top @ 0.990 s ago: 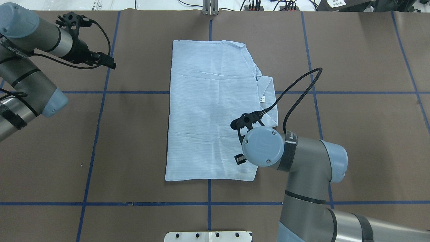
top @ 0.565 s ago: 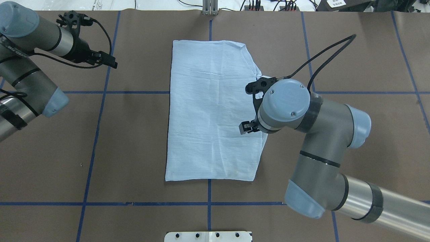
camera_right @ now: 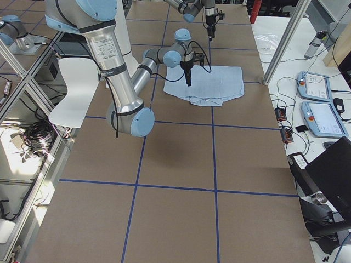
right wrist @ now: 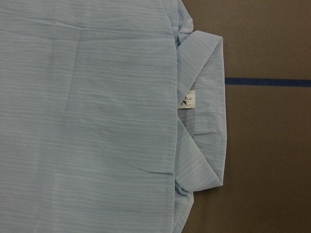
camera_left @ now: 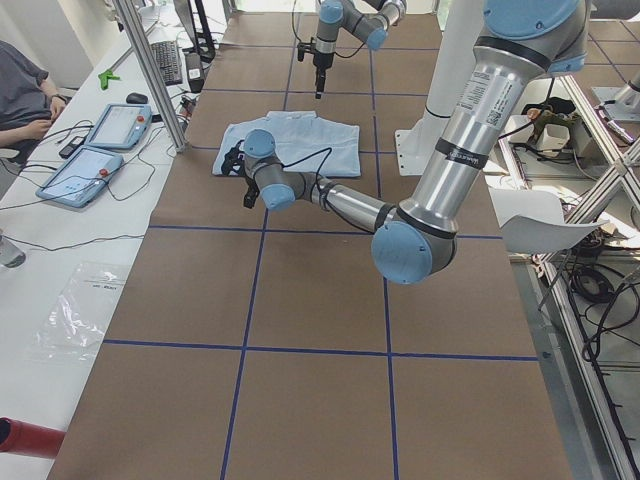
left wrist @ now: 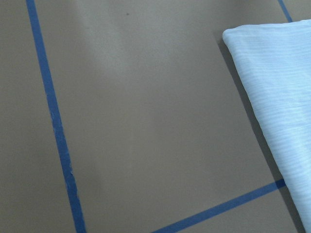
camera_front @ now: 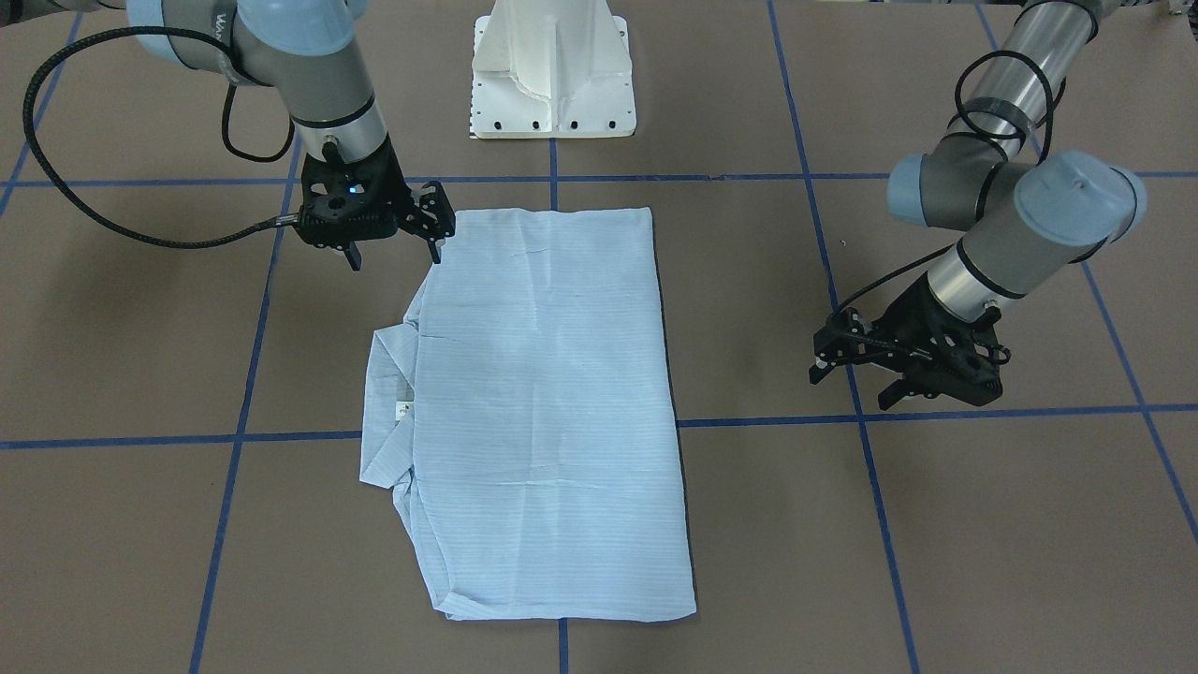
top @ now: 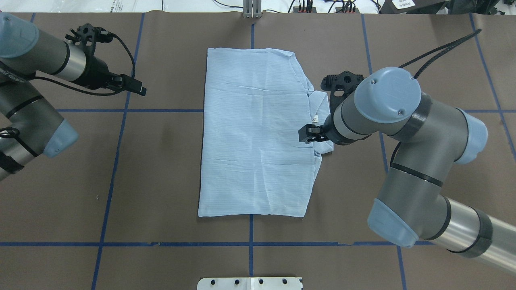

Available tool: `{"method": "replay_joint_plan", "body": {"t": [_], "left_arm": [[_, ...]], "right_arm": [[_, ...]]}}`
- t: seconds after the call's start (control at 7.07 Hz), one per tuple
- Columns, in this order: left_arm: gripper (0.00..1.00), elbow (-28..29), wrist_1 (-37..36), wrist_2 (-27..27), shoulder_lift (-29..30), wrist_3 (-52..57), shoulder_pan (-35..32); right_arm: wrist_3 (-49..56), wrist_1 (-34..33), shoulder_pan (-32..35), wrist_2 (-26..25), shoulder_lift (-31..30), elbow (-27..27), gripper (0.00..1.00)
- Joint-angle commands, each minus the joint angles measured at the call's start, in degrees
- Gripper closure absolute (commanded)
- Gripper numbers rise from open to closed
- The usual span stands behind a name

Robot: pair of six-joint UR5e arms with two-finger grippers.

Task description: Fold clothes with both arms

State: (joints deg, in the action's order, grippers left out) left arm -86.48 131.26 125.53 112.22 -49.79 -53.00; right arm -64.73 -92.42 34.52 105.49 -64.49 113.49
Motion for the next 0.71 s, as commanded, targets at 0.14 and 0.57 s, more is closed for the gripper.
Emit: {"method": "replay_joint_plan", "body": {"t": [0.14, 0.57], "left_arm": [[0.0, -6.0, -0.1, -2.4, -1.6, -10.7, 5.9], [0.0, -7.8, -0.2, -6.2, -4.6, -11.7, 8.5]], "right_arm": [[-1.6, 0.3, 0.0, 0.1, -1.1, 1.0, 0.0], [-1.6, 0.3, 0.0, 0.1, -1.1, 1.0, 0.0]]}}
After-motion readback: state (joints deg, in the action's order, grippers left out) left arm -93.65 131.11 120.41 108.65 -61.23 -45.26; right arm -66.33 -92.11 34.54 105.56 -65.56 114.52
